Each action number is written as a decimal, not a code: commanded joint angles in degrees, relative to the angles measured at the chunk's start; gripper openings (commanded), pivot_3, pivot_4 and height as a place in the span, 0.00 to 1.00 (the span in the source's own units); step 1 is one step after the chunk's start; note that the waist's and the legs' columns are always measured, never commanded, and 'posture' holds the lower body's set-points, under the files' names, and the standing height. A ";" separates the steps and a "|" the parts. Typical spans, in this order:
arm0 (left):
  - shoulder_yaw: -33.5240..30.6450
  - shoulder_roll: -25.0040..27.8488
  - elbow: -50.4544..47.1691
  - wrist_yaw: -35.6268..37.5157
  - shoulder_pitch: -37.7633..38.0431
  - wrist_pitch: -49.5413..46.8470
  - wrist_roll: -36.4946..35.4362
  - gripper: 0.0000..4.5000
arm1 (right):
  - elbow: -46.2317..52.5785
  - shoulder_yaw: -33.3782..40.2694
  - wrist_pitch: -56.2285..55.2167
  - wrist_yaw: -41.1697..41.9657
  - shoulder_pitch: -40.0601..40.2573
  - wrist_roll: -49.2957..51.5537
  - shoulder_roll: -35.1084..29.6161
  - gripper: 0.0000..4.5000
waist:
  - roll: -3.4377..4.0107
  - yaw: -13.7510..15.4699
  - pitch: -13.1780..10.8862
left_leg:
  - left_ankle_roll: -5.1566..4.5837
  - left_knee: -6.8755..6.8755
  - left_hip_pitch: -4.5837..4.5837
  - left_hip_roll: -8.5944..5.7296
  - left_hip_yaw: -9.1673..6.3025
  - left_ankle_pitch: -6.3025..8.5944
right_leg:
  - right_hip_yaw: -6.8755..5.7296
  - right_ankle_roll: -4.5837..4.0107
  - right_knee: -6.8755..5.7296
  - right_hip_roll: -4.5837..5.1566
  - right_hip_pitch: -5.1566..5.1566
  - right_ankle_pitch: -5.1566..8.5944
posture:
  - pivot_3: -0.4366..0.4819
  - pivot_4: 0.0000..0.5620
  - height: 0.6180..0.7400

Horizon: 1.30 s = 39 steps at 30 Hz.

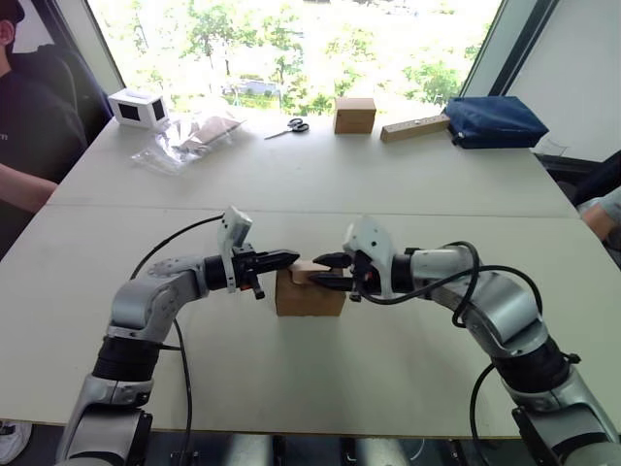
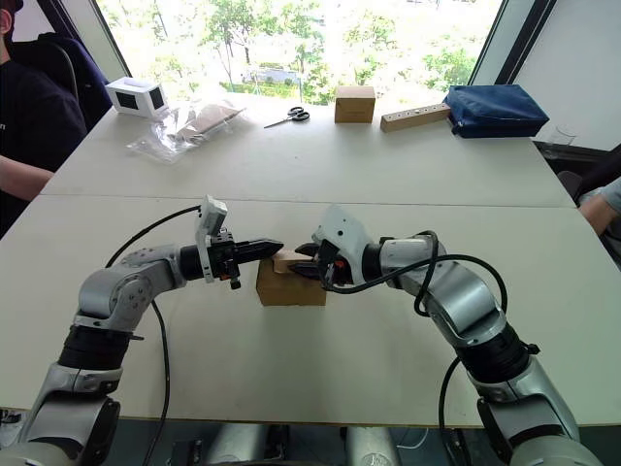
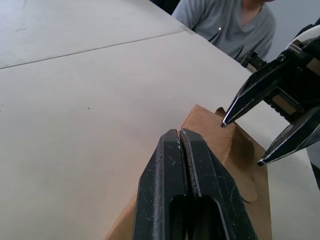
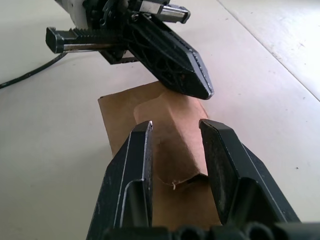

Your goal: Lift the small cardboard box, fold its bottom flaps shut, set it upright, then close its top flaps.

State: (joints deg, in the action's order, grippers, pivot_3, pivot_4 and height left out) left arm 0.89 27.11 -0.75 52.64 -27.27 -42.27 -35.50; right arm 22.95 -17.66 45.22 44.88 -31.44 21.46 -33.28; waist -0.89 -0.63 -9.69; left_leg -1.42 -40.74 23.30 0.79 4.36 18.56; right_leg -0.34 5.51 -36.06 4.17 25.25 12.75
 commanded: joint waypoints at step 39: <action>1.55 0.78 -1.05 0.74 0.63 1.58 3.00 0.00 | 0.25 0.88 -7.20 4.59 2.46 -7.36 1.62 0.33 | 0.00 0.01 0.00 | 0.01 0.00 -0.04 0.00 -0.01 -0.01 | 0.00 0.00 -0.01 -0.01 -0.06 0.00 | 0.48 0.27 1.00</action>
State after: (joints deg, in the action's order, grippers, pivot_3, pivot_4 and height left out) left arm 1.47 27.11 -0.73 52.93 -27.13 -41.51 -33.54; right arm 20.52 -19.45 36.13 48.67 -28.98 10.44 -32.21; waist -0.89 -0.62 -9.68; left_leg -1.41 -40.74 23.25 0.79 4.35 18.55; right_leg -0.34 5.51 -36.08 4.16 25.19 12.74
